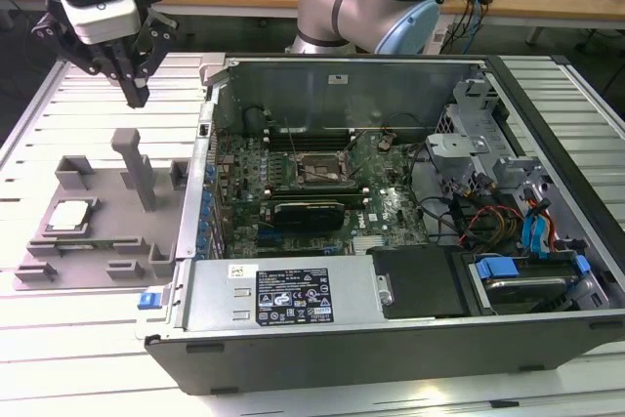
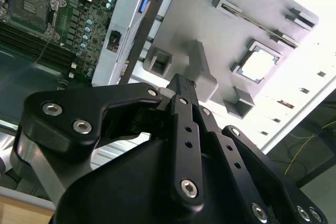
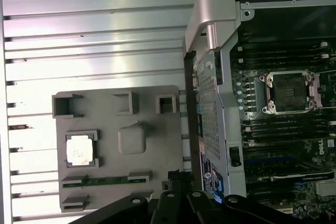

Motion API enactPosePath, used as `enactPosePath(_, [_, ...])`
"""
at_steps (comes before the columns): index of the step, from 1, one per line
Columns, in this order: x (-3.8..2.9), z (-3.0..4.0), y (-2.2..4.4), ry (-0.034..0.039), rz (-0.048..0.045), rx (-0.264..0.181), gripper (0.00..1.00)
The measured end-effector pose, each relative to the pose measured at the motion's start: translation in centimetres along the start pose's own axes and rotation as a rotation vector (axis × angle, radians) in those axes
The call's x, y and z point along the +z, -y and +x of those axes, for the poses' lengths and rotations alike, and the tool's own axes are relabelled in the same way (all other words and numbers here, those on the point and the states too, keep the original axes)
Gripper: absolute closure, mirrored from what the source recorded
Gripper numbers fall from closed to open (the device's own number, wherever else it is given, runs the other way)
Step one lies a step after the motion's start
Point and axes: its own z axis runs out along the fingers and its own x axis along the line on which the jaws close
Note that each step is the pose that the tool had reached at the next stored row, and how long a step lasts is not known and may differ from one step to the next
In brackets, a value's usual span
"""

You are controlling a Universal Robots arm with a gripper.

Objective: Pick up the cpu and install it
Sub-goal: 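Reach for the cpu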

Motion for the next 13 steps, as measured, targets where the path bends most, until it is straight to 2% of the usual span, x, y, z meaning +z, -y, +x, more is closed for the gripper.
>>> enactPosePath(13, [-0.01,0.36,0.00,0.0000,0.0000,0.000,0.89])
